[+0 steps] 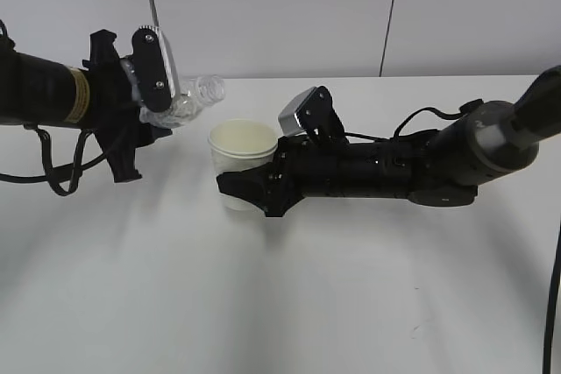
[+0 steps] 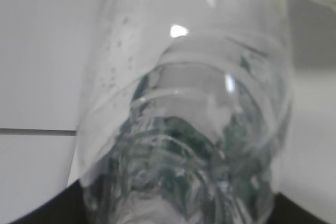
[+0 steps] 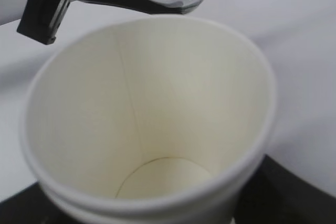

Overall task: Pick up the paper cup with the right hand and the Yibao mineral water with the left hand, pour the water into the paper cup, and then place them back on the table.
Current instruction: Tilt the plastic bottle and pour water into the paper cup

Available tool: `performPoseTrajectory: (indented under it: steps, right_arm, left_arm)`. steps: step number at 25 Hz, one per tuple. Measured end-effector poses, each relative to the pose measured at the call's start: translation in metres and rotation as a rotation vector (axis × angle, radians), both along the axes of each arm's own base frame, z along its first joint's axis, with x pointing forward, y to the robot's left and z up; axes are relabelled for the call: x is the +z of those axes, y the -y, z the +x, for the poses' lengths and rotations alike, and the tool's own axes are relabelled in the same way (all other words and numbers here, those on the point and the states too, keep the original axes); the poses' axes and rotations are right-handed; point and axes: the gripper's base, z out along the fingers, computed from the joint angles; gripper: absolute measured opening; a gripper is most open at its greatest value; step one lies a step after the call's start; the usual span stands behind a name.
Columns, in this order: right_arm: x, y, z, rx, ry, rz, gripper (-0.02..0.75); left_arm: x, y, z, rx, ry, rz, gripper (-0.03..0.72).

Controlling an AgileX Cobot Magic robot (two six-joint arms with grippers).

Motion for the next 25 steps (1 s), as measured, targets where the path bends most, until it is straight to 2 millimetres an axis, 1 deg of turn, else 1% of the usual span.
performPoseTrajectory:
  steps: [3,10,15,25]
  right_arm:
    - [0.000,0.000,0.000,-0.001,-0.002,0.000,0.497]
    - [0.000,0.000,0.000,-0.002,-0.003,-0.001,0.497]
    - [0.000,0.000,0.000,-0.001,-0.004,-0.001,0.497]
    - [-0.003,0.001,-0.001,0.004,-0.007,-0.032,0.497]
  left_arm:
    - [0.003,0.003,0.001,0.004,0.012,0.015,0.342]
    - [0.002,0.010,-0.002,-0.015,0.022,0.067,0.342]
    - [0.002,0.010,-0.002,-0.014,0.028,0.091,0.342]
    - [0.001,0.014,-0.004,-0.066,0.071,0.213,0.341]
